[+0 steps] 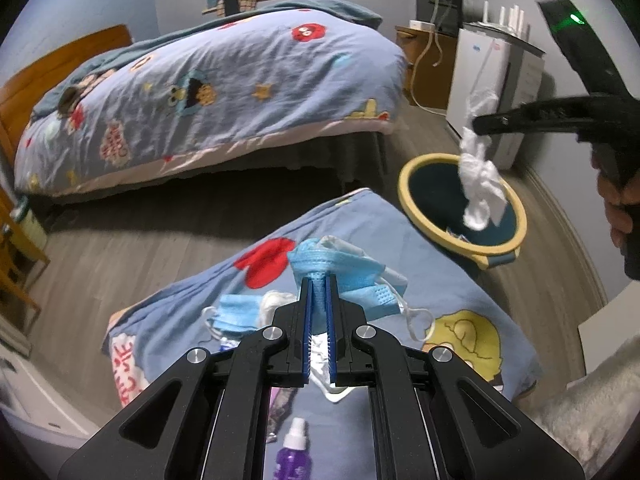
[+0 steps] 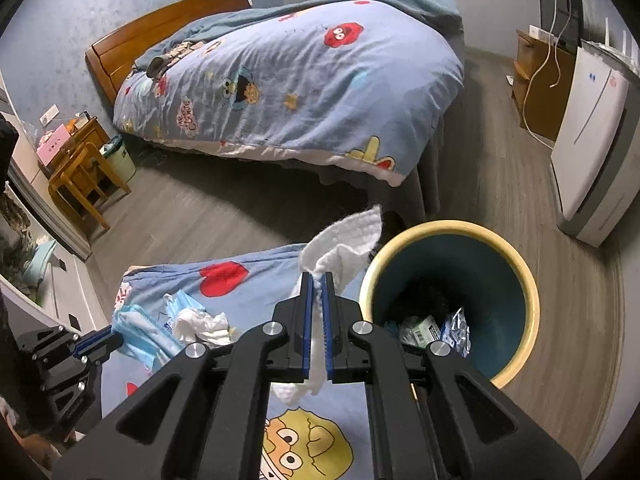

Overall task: Collect trash
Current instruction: 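Carry the blue face mask and white tissue over the bin with both grippers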

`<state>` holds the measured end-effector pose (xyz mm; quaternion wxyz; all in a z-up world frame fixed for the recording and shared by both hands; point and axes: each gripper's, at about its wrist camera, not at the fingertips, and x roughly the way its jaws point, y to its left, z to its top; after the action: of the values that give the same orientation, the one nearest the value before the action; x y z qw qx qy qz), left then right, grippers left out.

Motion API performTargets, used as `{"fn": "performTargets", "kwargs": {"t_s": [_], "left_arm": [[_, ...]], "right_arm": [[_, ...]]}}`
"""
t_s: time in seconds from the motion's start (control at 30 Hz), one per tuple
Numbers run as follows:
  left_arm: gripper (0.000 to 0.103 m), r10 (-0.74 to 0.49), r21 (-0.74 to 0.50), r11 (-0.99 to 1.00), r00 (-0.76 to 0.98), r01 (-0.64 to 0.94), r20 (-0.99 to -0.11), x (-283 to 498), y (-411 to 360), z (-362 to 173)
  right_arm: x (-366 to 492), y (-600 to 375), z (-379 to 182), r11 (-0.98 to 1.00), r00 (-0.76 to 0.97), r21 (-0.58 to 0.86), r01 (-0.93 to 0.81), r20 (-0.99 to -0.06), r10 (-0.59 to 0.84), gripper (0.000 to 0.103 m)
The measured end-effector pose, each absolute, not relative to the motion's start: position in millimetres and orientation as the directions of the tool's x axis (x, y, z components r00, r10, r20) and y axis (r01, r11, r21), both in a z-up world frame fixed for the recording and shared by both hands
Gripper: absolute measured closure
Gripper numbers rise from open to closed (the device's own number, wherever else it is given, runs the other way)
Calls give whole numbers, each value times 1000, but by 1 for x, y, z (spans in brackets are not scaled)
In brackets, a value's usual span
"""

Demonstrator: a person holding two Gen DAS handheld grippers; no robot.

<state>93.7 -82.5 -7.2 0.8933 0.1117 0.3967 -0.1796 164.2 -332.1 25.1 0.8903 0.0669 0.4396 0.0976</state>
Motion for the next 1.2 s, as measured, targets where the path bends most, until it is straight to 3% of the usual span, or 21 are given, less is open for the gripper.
{"fn": "performTargets", "kwargs": {"t_s": [0.23,0.47,0.93,1.2], "left_arm": [[96,-231,71,897,600,436,-766,99,-115,-14],[96,-293,-5,884,547,467,-784,118,-166,-21],[96,-291,13,858,508,513,-811,157,-252,-46],[96,-296,11,860,515,511,-804,181,-286,-56]], "right_arm": [[173,-339,11,968,566,237,-88,-787,244,99],[174,-372,9,963,578,268,-33,-781,237,99],[173,-506,-45,907,540,270,323,-840,57,99],[178,-508,-60,894,509,270,357,-859,56,99]]}}
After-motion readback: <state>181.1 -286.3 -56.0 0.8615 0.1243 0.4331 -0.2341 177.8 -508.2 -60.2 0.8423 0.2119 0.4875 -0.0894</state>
